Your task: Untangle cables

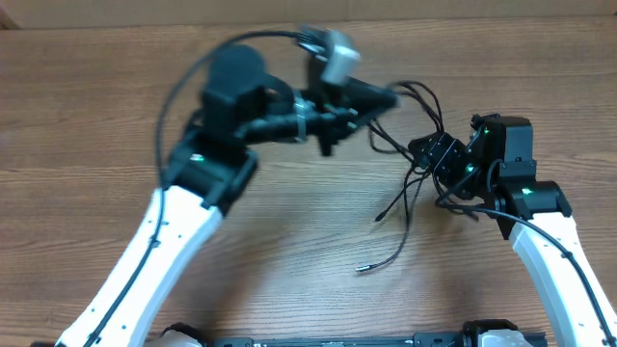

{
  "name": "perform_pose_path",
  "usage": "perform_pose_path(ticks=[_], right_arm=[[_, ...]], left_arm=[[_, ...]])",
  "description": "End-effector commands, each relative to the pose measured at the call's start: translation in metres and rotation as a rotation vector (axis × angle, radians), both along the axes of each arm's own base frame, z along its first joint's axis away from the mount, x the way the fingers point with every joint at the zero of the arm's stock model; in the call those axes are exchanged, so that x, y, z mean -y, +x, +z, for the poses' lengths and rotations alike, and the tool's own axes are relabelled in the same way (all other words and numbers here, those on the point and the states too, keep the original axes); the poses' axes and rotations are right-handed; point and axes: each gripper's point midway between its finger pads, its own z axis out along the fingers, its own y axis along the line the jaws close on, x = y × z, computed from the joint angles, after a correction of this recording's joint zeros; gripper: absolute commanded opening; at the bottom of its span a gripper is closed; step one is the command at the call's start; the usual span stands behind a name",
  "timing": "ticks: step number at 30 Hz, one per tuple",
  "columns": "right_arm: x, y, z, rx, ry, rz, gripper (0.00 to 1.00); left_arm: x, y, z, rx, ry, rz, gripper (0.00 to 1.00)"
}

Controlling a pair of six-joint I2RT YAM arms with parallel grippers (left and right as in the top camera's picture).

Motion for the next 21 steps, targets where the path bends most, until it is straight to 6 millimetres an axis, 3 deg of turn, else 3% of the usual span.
perform_pose_path(ticks=[1,5,17,21], right_arm=[[0.037,-0.001,-0.021,-0.054,-0.131,-0.129,0.82],[0.053,0.000,-0.021,-0.063,-0.116,-0.181,0.89],[0.073,-0.006,-0.026,-0.095,-0.166,-0.246,1.00],[0.085,-0.008,-0.028,-0.105,-0.222,-0.285,1.00]], left_arm=[[-0.066,-0.040,0.084,0.191,-0.102,0.041,0.04],[-0.119,-0.036,0.094,0.179,-0.092,0.133,0.04],[-0.190,-0.006,0.093,0.126,-0.085,0.355,0.04],[-0.205,-0.004,0.092,0.125,-0.076,0.386,0.04]])
